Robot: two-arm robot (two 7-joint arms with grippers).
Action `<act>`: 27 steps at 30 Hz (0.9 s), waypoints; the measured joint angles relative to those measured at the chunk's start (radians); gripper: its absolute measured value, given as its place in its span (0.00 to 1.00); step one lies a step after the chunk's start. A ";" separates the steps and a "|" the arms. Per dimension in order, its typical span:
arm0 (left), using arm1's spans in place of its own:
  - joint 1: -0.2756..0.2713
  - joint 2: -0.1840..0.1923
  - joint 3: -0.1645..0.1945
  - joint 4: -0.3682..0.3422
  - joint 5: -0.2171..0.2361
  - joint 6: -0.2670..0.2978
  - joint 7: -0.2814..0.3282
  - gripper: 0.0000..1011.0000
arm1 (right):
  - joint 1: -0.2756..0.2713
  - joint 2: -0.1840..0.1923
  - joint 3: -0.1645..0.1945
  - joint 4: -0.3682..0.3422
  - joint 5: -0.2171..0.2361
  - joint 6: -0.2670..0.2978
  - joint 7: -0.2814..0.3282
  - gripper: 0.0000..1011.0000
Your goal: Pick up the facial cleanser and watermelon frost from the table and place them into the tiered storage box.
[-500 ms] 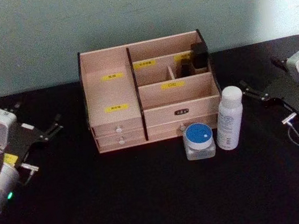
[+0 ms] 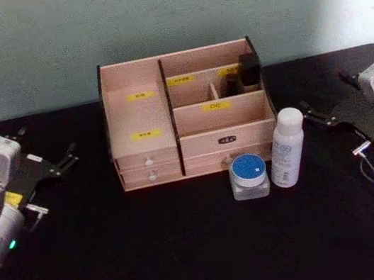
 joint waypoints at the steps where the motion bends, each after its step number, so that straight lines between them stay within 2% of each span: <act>1: 0.000 0.000 0.000 0.000 0.000 0.000 0.000 0.99 | 0.000 0.000 0.000 0.000 0.000 0.000 0.000 0.99; 27: 0.000 0.000 0.000 0.000 0.000 0.000 0.000 0.99 | -0.005 -0.001 0.007 -0.002 0.000 -0.001 0.005 0.99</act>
